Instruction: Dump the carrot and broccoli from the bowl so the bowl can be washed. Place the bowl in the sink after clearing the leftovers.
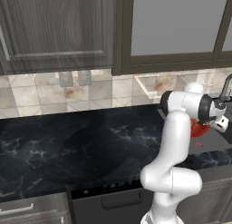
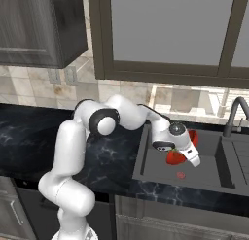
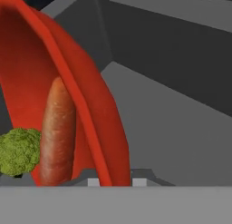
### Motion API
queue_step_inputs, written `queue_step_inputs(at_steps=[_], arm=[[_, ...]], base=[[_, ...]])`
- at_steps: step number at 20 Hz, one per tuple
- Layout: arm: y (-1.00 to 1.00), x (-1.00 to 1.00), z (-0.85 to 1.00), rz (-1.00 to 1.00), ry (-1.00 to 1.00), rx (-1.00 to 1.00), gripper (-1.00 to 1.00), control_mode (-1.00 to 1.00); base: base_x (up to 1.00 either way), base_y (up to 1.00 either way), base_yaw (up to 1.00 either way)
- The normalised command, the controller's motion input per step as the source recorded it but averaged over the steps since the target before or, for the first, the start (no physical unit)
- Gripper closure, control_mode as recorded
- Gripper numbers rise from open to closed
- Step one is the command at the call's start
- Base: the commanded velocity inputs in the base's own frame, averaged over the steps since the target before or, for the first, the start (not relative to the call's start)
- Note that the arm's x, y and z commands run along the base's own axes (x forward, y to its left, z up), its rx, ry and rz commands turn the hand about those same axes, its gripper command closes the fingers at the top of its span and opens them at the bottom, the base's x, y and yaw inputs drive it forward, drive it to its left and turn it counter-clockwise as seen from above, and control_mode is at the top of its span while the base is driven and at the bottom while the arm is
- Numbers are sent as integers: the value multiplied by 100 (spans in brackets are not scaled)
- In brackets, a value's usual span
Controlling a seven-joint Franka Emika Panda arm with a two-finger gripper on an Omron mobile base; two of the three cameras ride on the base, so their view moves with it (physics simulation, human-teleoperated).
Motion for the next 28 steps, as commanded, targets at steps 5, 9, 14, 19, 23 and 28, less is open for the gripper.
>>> queue_step_inputs(at_steps=[5, 9, 14, 19, 23, 28], arm=[[0, 18, -21, 0, 10, -18, 100, -100], [0, 24, -40, 0, 15, -28, 100, -100], [-2, 15, 0, 0, 5, -2, 100, -100], [-5, 13, 0, 0, 2, -2, 100, -100], [-9, 1, 8, 0, -1, 0, 100, -100], [13, 0, 20, 0, -7, -2, 100, -100]], base=[[0, 0, 0], [0, 0, 0], [0, 0, 0], [0, 0, 0], [0, 0, 0], [0, 0, 0]])
